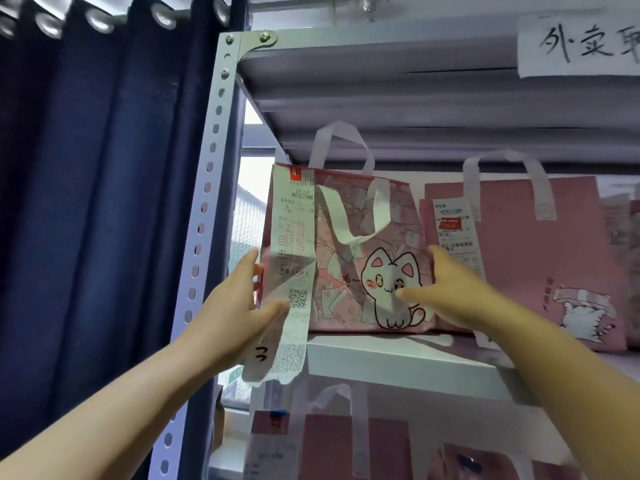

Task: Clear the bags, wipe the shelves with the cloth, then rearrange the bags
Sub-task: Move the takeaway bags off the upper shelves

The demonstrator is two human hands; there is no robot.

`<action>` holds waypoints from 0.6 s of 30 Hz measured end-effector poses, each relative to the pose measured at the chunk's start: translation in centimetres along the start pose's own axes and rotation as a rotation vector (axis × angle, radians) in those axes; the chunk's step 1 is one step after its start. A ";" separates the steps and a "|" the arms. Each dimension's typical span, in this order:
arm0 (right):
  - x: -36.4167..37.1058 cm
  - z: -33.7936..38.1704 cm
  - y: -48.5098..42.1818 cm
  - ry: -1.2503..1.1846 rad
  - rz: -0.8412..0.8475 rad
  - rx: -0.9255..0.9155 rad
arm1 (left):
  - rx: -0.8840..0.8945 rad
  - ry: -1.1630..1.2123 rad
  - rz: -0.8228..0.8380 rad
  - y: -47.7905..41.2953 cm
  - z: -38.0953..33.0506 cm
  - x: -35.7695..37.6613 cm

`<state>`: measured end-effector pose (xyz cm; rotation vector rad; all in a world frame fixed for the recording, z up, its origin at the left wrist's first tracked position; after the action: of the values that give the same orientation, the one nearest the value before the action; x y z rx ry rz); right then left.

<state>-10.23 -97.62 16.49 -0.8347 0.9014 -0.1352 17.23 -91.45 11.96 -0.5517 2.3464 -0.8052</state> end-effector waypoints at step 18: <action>-0.8 0.1 1.4 -0.206 -0.185 -0.121 | 0.023 0.113 0.045 1.4 0.0 -0.8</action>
<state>-11.02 -96.28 16.07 -1.0249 0.6430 -0.1535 17.54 -90.01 11.41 -0.4534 2.4402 -0.8615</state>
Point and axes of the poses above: each hand's wrist, its own y-axis away from the middle knuckle, its own x-axis out of the palm, z = x × y, the point moved 3 cm from there along -y, towards the middle knuckle, and after that the axes turned 14 degrees about -x, right-handed, at the moved point
